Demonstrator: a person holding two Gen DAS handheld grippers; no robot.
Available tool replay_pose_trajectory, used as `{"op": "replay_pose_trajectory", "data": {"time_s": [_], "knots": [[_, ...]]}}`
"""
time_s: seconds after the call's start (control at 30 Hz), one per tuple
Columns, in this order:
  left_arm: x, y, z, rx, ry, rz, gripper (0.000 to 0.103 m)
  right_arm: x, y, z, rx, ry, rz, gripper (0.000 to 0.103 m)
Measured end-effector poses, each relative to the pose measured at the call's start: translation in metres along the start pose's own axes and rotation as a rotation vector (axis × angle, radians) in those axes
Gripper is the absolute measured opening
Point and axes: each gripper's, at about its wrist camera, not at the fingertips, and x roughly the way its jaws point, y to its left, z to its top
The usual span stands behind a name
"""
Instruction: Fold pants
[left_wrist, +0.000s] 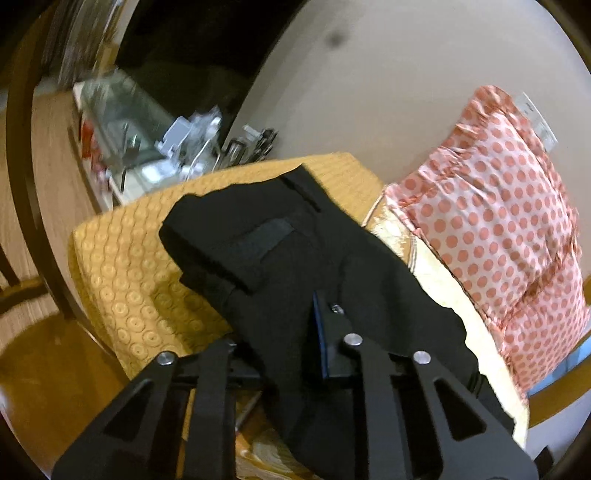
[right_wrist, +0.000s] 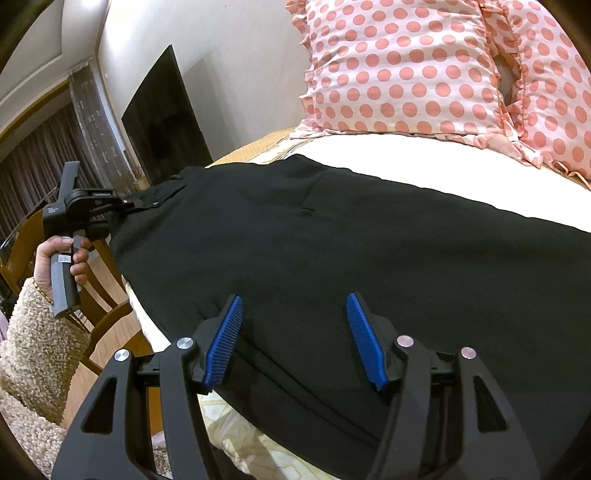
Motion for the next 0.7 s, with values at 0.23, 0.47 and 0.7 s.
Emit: {"op": "replay_pose_trajectory", "data": {"time_s": [0.23,0.47,0.7], "knots": [[-0.031,-0.072,0.003,0.177,-0.070,-0.083,0.016,-0.015,-0.016,-0.003,0.051,-0.034,-0.015,0.061],[-0.065,-0.181,-0.030,0.420,-0.073,-0.263,0.015,-0.048,-0.046,-0.011,0.117,-0.097,-0.088,0.070],[-0.076,-0.282,-0.104,0.620,0.034,-0.503,0.015,-0.094,-0.084,-0.030,0.212,-0.156,-0.218,0.071]]}}
